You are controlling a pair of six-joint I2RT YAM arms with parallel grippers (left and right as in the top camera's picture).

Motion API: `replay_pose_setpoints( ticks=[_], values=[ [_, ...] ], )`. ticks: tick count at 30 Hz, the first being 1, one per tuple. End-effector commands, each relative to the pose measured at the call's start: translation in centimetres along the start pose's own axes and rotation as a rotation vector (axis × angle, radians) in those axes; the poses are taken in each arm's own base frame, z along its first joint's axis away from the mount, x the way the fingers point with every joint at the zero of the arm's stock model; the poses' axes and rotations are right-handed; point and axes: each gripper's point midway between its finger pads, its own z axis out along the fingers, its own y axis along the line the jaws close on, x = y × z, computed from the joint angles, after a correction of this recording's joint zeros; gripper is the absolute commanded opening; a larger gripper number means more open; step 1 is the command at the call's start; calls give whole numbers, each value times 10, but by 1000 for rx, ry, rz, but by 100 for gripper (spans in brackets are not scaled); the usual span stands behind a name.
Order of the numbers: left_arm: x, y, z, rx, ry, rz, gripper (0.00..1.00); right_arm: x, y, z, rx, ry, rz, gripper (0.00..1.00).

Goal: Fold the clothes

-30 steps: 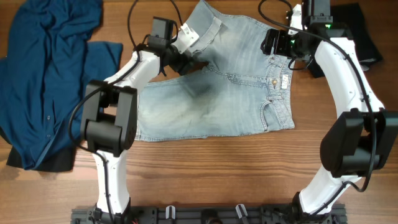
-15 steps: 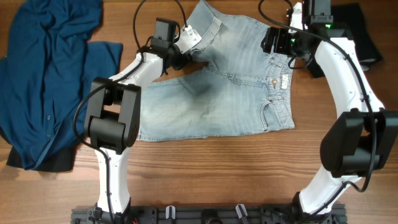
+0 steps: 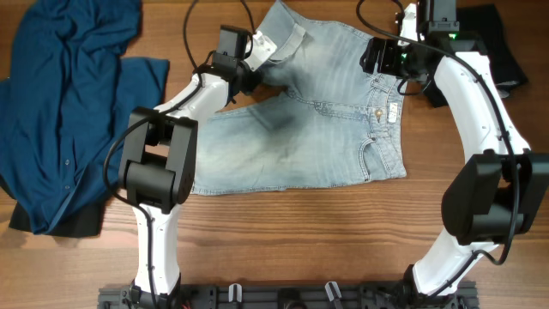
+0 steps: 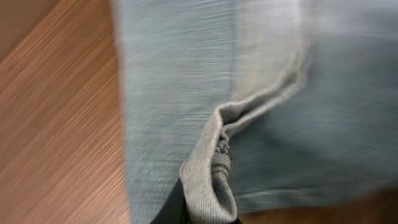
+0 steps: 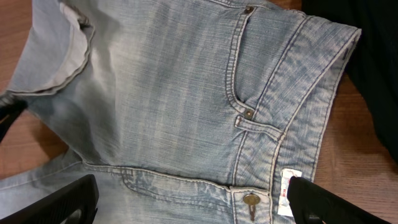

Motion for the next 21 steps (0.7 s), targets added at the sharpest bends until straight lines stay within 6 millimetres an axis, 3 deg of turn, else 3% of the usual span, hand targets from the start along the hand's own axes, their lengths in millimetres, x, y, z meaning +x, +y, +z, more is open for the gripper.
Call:
replay_pose_setpoints(
  ticks=[1,6,8,13,21],
  values=[
    [5,67,-29,-297,33,-360,4,1,5,1,-19,5,4,98],
    [39,103,-47,-361,60,-732,4,1,5,1,-19,6,4,98],
    [61,112,-51,-330,88,-938,4,1,5,1,-18,7,4,98],
    [96,112,-54,-142,158,-1252,4,1,5,1,-18,7,4,98],
    [110,108,-64,41,201,-1426,4,2,9,1,-35,10,1,98]
  ],
)
